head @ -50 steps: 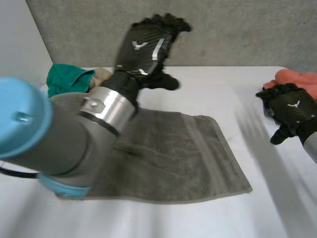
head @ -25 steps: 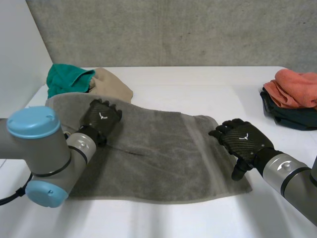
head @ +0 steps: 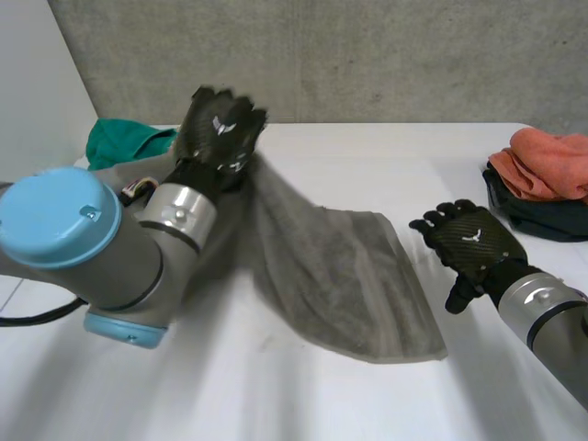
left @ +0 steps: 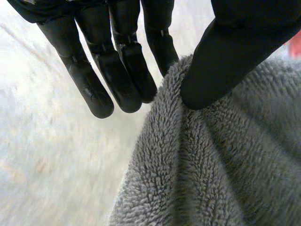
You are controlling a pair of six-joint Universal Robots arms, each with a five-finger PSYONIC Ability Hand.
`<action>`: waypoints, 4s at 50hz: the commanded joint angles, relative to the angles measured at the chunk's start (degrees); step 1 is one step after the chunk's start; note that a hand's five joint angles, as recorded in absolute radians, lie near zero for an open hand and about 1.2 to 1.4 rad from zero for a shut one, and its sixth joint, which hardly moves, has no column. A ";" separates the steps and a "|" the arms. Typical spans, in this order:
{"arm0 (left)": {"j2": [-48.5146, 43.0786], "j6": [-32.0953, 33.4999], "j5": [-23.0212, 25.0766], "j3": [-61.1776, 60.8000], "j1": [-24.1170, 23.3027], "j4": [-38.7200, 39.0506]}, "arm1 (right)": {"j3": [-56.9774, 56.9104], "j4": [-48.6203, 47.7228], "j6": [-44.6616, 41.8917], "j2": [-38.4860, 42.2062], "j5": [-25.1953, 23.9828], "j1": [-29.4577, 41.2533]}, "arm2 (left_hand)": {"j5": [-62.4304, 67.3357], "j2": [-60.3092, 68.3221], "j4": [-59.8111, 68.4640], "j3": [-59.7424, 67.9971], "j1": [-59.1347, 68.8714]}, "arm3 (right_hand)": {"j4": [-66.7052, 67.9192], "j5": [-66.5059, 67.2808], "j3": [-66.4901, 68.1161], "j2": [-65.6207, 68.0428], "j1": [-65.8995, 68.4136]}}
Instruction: Fold the laundry.
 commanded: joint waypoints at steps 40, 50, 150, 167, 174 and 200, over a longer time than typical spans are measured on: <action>-20.06 9.80 5.61 12.81 11.86 -12.73 | 1.27 -1.49 1.05 -2.84 0.35 -5.07 | -47.68 -50.54 -50.78 -50.28 -47.38 | -1.74 -2.73 -1.89 -2.14 -2.97; -32.72 12.80 8.08 24.23 14.94 -12.56 | 1.27 -1.67 0.87 -1.97 0.35 -4.98 | -20.65 -23.51 -23.75 -23.25 -20.35 | -1.74 -2.73 -1.89 -2.14 -2.97; 15.43 -3.81 -10.38 -3.71 -10.64 -11.59 | -24.29 1.07 8.34 -6.64 -4.22 -1.21 | 14.54 11.68 11.43 11.94 14.84 | 68.26 67.27 68.11 67.86 67.03; 4.71 -8.56 -11.79 -3.54 -6.94 -12.82 | -34.41 -11.00 6.59 22.39 4.38 6.54 | 14.54 11.68 11.43 11.94 14.84 | -1.74 -2.73 -1.89 -2.14 -2.97; 5.33 -8.73 -12.05 -3.45 -4.57 -13.70 | -27.92 4.55 5.53 9.83 13.80 5.66 | 14.54 11.68 11.43 11.94 14.84 | -1.74 -2.73 -1.89 -2.14 -2.97; 13.94 -16.55 -11.96 7.36 -5.62 -21.08 | -0.48 2.48 4.30 9.80 0.88 -4.01 | 14.54 11.68 11.43 11.94 14.84 | 10.93 9.94 10.77 10.53 9.70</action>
